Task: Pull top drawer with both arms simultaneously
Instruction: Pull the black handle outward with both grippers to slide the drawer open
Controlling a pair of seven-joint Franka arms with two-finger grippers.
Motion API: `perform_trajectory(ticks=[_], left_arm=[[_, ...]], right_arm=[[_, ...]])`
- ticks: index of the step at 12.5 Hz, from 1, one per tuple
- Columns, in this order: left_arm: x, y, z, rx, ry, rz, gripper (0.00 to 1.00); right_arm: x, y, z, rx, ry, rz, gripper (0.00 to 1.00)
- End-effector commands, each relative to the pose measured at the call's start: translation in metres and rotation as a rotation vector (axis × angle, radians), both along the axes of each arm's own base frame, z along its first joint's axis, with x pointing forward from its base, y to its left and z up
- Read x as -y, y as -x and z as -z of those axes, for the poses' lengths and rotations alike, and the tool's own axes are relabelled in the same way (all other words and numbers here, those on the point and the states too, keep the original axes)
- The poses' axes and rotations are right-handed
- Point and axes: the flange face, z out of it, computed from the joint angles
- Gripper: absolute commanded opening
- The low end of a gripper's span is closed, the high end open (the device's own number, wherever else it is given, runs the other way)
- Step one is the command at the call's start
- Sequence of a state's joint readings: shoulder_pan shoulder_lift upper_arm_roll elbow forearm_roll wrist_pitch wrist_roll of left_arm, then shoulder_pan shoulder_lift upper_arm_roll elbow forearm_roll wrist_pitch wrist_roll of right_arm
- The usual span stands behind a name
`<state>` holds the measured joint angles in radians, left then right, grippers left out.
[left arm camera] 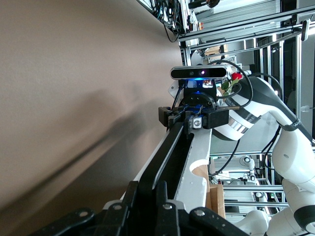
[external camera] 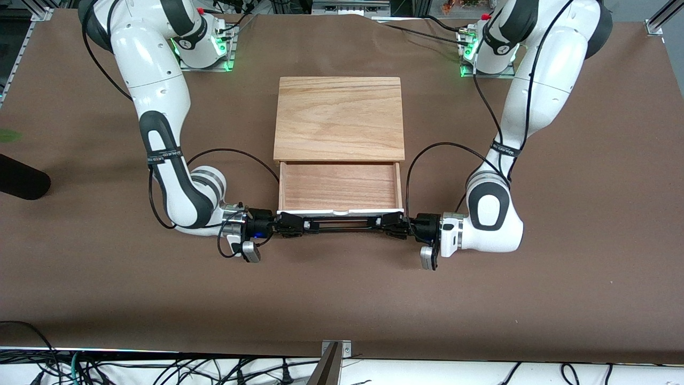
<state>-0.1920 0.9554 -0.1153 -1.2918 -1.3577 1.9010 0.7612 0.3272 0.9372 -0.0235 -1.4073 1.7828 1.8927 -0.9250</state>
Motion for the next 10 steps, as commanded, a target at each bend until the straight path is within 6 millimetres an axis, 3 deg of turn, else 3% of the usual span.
perform_trajectory(ticks=[1, 4, 5, 6, 9, 10], left_arm=[[-0.002, -0.017, 0.024, 0.043, -0.030, -0.042, 0.17], [-0.008, -0.025, 0.029, 0.059, -0.040, -0.050, 0.16], [-0.009, -0.028, 0.028, 0.067, -0.041, -0.052, 0.16], [-0.010, -0.027, 0.031, 0.065, -0.044, -0.050, 0.17], [-0.010, -0.026, 0.029, 0.060, -0.044, -0.049, 0.39], [-0.010, -0.026, 0.029, 0.060, -0.044, -0.049, 0.51]], right_arm=[[0.000, -0.016, -0.017, 0.006, -0.047, 0.030, 0.08], [-0.001, -0.016, -0.019, 0.009, -0.048, 0.028, 0.27], [-0.001, -0.016, -0.019, 0.009, -0.048, 0.028, 0.51], [-0.002, -0.015, -0.020, 0.027, -0.046, 0.025, 1.00], [-0.002, -0.018, -0.026, 0.037, -0.048, 0.022, 1.00], [-0.001, -0.018, -0.030, 0.042, -0.043, 0.018, 1.00]])
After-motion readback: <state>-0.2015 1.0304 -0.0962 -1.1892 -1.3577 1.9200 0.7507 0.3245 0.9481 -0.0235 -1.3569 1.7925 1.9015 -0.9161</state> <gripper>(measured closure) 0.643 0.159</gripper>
